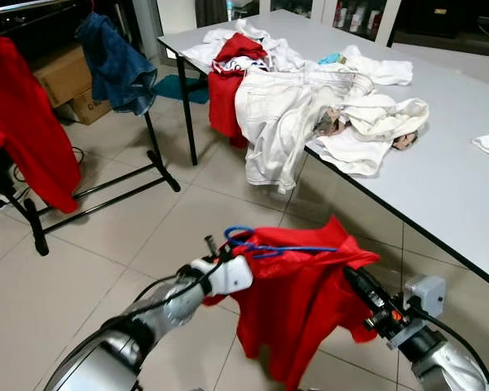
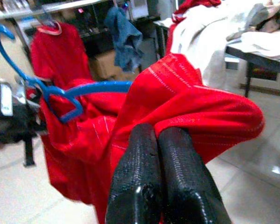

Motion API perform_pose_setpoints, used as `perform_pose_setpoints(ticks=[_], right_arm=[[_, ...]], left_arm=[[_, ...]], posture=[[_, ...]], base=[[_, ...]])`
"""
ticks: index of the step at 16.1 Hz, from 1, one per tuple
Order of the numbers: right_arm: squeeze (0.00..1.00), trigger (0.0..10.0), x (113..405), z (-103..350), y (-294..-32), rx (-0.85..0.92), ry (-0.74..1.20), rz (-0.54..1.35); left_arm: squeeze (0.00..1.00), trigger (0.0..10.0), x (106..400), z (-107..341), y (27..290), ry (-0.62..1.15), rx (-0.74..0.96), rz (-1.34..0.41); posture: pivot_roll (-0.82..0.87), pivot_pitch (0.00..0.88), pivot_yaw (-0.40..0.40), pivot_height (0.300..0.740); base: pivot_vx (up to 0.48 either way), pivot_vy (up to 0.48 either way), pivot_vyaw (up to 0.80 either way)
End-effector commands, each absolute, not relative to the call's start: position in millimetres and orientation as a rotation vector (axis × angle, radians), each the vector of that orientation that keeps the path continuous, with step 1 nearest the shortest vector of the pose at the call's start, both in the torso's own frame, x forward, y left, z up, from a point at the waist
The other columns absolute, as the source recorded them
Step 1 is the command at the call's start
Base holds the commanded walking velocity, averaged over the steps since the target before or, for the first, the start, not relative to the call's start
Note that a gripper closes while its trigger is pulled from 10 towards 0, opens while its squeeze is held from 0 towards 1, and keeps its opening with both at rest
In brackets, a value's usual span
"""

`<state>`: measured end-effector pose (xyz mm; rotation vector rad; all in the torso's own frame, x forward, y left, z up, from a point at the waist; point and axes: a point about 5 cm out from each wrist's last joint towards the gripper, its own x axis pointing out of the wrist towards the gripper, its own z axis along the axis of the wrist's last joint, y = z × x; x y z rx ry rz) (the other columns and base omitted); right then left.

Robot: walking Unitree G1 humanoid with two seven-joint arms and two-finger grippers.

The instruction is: Hang hanger

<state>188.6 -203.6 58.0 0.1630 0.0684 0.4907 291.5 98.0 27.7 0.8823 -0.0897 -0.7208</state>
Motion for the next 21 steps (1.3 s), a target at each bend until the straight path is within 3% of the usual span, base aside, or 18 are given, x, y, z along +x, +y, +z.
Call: perform_pose_setpoints(ticks=[1,3,6,10,15,20,21], right_arm=[[0.00,0.0,196,62,-206,0.100,0.073,0.461],[0.00,0.0,205,62,-217,-0.023,0.112,0.353],[0.00,0.0,218,76,-210,-0.107,0.073,0.299],[0.00,0.0,223,83,-205,-0.114,0.042,0.227],[0.00,0.0,219,92,-196,-0.162,-0.013,0.268],[0.00,0.0,215,115,-172,-0.038,-0.159,0.386],[0.00,0.0,216,109,-170,-0.040,-0.112,0.392]], left_arm=[[0.00,10.0,299,34,93,-0.070,0.858,-0.733],[0.00,10.0,297,27,86,0.038,0.855,-0.836],[0.00,10.0,290,15,83,0.159,0.876,-0.950],[0.00,10.0,290,11,87,0.252,0.871,-0.943],[0.00,10.0,295,11,93,0.318,0.857,-0.905],[0.00,10.0,296,12,88,0.349,0.848,-0.919],[0.00,10.0,297,13,86,0.339,0.849,-0.915]], posture=[[-0.18,0.000,0.053,0.740],[-0.18,0.000,0.054,0.740],[-0.18,0.000,0.059,0.740],[-0.18,0.000,0.061,0.740],[-0.18,0.000,0.060,0.740],[-0.18,0.000,0.059,0.740],[-0.18,0.000,0.058,0.740]], base=[[0.000,0.000,0.00],[0.000,0.000,0.00],[0.000,0.000,0.00],[0.000,0.000,0.00],[0.000,0.000,0.00],[0.000,0.000,0.00],[0.000,0.000,0.00]])
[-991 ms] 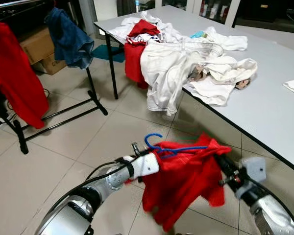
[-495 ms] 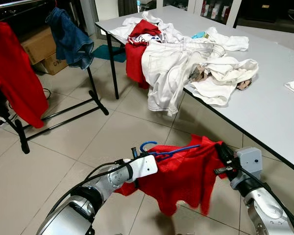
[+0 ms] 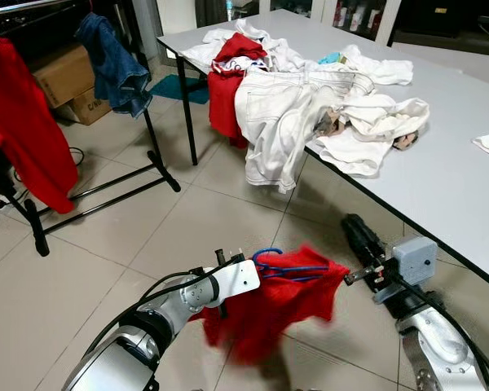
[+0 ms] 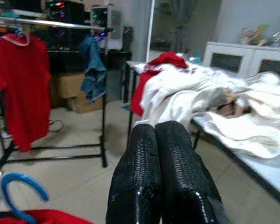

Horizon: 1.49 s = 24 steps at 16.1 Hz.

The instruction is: Hang hanger

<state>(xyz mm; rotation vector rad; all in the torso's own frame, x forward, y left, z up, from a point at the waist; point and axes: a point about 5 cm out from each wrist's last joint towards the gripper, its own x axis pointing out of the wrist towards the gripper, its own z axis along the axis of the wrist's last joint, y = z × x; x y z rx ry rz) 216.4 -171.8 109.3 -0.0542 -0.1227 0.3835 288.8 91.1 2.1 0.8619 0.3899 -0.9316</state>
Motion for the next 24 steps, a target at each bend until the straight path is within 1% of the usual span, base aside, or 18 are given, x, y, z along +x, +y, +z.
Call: perform_pose_setpoints(ticks=[1,3,4,5,7,9,10,11,12,16,17,18,19,20,21,24], right_arm=[[0.00,0.0,216,99,-174,-0.044,-0.051,0.371],[0.00,0.0,214,87,-179,-0.032,0.019,0.342],[0.00,8.5,211,79,-182,-0.015,0.070,0.324],[0.00,10.0,209,71,-187,0.007,0.114,0.291],[0.00,10.0,209,66,-193,0.034,0.137,0.249],[0.00,10.0,206,53,-213,0.084,0.176,0.160],[0.47,10.0,203,46,-221,0.088,0.207,0.148],[0.47,10.0,203,46,-221,0.088,0.207,0.148],[1.00,10.0,201,40,-225,0.108,0.236,0.157],[1.00,10.0,199,23,-223,0.131,0.317,0.200],[0.00,10.0,202,19,-217,0.122,0.326,0.224],[0.00,10.0,204,18,-215,0.117,0.326,0.232],[0.00,10.0,208,19,-218,0.099,0.311,0.208],[0.00,10.0,210,20,-221,0.093,0.303,0.195],[0.00,10.0,211,20,-227,0.052,0.293,0.178],[0.00,10.0,211,20,-227,0.052,0.293,0.178]], left_arm=[[0.00,10.0,300,16,85,0.321,0.849,-0.904],[0.00,10.0,302,19,84,0.296,0.848,-0.892],[0.00,10.0,303,21,84,0.282,0.848,-0.885],[0.00,10.0,304,22,84,0.268,0.847,-0.875],[0.00,10.0,304,23,85,0.257,0.846,-0.867],[0.00,10.0,306,29,84,0.198,0.844,-0.855],[0.00,10.0,307,32,83,0.157,0.846,-0.852],[0.00,10.0,307,32,83,0.157,0.846,-0.852],[0.00,10.0,307,35,84,0.120,0.844,-0.841],[0.00,10.0,307,41,85,0.042,0.830,-0.814],[0.00,10.0,306,44,83,-0.001,0.818,-0.829],[0.00,10.0,305,46,82,-0.023,0.814,-0.840],[0.00,10.0,302,46,83,-0.051,0.797,-0.859],[0.00,10.0,301,46,85,-0.056,0.796,-0.862],[0.00,10.0,298,45,89,-0.065,0.790,-0.879],[0.00,10.0,298,45,89,-0.065,0.790,-0.879]], posture=[[-0.18,0.000,0.058,0.740],[-0.18,0.000,0.058,0.740],[-0.18,0.000,0.058,0.740],[-0.18,0.000,0.057,0.740],[-0.18,0.000,0.057,0.740],[-0.17,0.000,0.054,0.740],[-0.17,0.000,0.053,0.740],[-0.17,0.000,0.053,0.740],[-0.16,0.000,0.053,0.740],[-0.15,0.000,0.049,0.740],[-0.15,0.000,0.049,0.740],[-0.15,0.000,0.049,0.740],[-0.15,0.000,0.049,0.740],[-0.15,0.000,0.048,0.740],[-0.15,0.000,0.048,0.740],[-0.15,0.000,0.048,0.740]], base=[[0.000,0.000,0.00],[0.000,0.000,0.00],[0.000,0.000,0.00],[0.000,0.000,0.00],[0.000,0.000,0.00],[0.000,0.000,0.00],[0.000,0.000,0.00],[0.000,0.000,0.00],[0.000,0.000,0.00],[0.000,0.000,0.00],[0.000,0.000,0.00],[0.000,0.000,0.00],[0.000,0.000,0.00],[0.000,0.000,0.00],[0.000,0.000,0.00],[0.000,0.000,0.00]])
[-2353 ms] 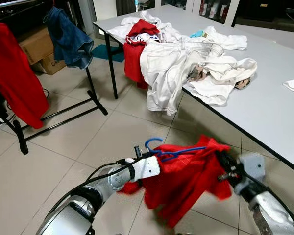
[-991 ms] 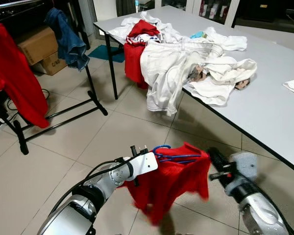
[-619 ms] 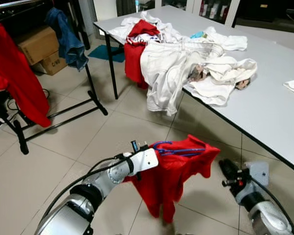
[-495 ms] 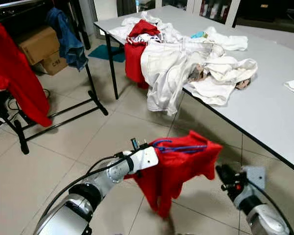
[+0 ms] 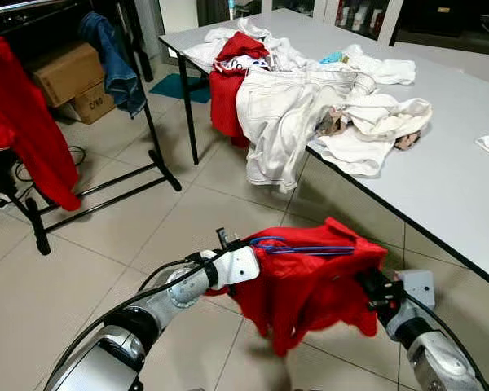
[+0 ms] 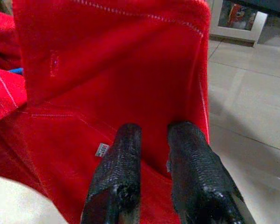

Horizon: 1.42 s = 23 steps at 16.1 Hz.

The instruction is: Hang hanger

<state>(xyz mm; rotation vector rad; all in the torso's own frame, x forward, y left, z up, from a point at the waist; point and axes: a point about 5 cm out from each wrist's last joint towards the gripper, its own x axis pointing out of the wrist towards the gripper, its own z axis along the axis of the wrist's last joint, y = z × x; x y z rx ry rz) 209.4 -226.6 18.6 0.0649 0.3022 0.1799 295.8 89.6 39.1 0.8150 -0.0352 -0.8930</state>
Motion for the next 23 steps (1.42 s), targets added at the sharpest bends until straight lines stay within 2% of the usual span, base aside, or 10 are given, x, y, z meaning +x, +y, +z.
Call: perform_pose_setpoints(ticks=[1,13,14,15,16,20,22,23], right_arm=[[0.00,10.0,211,20,-227,0.052,0.293,0.178],[0.00,10.0,211,20,-227,0.052,0.293,0.178],[0.00,10.0,212,21,-232,0.007,0.280,0.171],[0.00,10.0,191,37,-237,-0.012,0.157,0.141],[0.00,10.0,181,46,-238,-0.028,0.099,0.125],[0.00,10.0,183,53,-241,-0.079,0.047,0.061],[0.03,10.0,179,51,-232,-0.052,0.053,0.103],[0.75,10.0,177,50,-226,-0.034,0.067,0.137]], left_arm=[[0.00,10.0,298,45,89,-0.065,0.790,-0.879],[0.00,10.0,298,45,89,-0.065,0.790,-0.879],[0.00,10.0,295,43,93,-0.070,0.787,-0.895],[0.00,10.0,296,40,116,-0.023,0.780,-0.866],[0.00,10.0,296,39,124,0.001,0.778,-0.844],[0.00,10.0,294,36,126,0.011,0.771,-0.838],[0.00,10.0,294,36,126,0.009,0.765,-0.841],[0.00,10.0,294,36,127,0.008,0.764,-0.841]], posture=[[-0.15,0.000,0.048,0.740],[-0.15,0.000,0.048,0.740],[-0.15,0.000,0.048,0.740],[-0.18,0.000,0.068,0.740],[-0.18,0.000,0.066,0.740],[-0.17,0.000,0.059,0.740],[-0.17,0.000,0.059,0.740],[-0.18,0.000,0.065,0.740]], base=[[0.000,0.000,0.00],[0.000,0.000,0.00],[0.000,0.000,0.00],[0.000,0.000,0.00],[0.000,0.000,0.00],[0.000,0.000,0.00],[0.000,0.000,0.00],[0.000,0.000,0.00]])
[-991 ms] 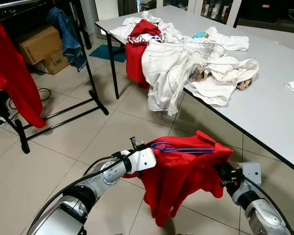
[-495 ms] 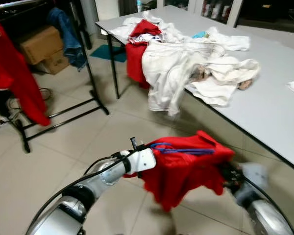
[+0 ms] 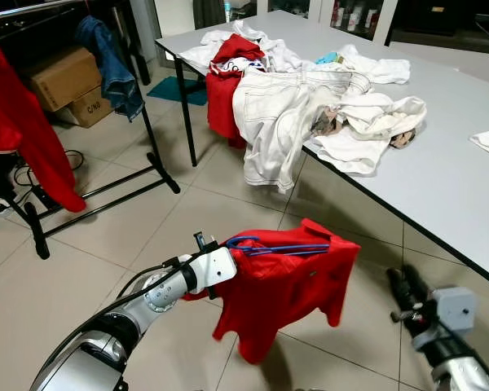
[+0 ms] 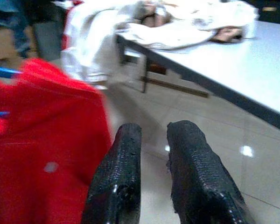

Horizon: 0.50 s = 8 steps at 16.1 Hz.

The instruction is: Hang hanger

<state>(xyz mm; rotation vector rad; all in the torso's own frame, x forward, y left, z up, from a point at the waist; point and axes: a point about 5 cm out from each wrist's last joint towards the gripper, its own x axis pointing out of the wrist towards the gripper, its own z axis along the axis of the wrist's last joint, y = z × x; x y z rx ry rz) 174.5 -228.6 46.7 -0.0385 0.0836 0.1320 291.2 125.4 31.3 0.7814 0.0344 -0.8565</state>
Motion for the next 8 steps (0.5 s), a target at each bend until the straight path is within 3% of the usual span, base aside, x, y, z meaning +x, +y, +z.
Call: perform_pose_setpoints(ticks=[1,5,6,7,8], right_arm=[[1.00,10.0,175,45,-217,-0.010,0.105,0.194],[1.00,10.0,178,29,-203,-0.044,0.203,0.230],[0.93,10.0,183,25,-199,-0.071,0.232,0.231],[0.28,10.0,189,23,-198,-0.092,0.246,0.225],[0.16,10.0,197,23,-197,-0.101,0.253,0.212]], left_arm=[[0.00,10.0,295,37,127,0.005,0.763,-0.841],[0.00,10.0,297,41,124,-0.016,0.759,-0.845],[0.00,10.0,297,42,122,-0.028,0.750,-0.851],[0.00,10.0,297,43,122,-0.032,0.746,-0.856],[0.00,10.0,296,42,122,-0.033,0.744,-0.860]], posture=[[-0.18,0.000,0.067,0.740],[-0.18,0.000,0.072,0.740],[-0.18,0.000,0.073,0.740],[-0.18,0.000,0.073,0.740],[-0.18,0.000,0.073,0.740]], base=[[0.000,0.000,0.00],[0.000,0.000,0.00],[0.000,0.000,0.00],[0.000,0.000,0.00],[0.000,0.000,0.00]])
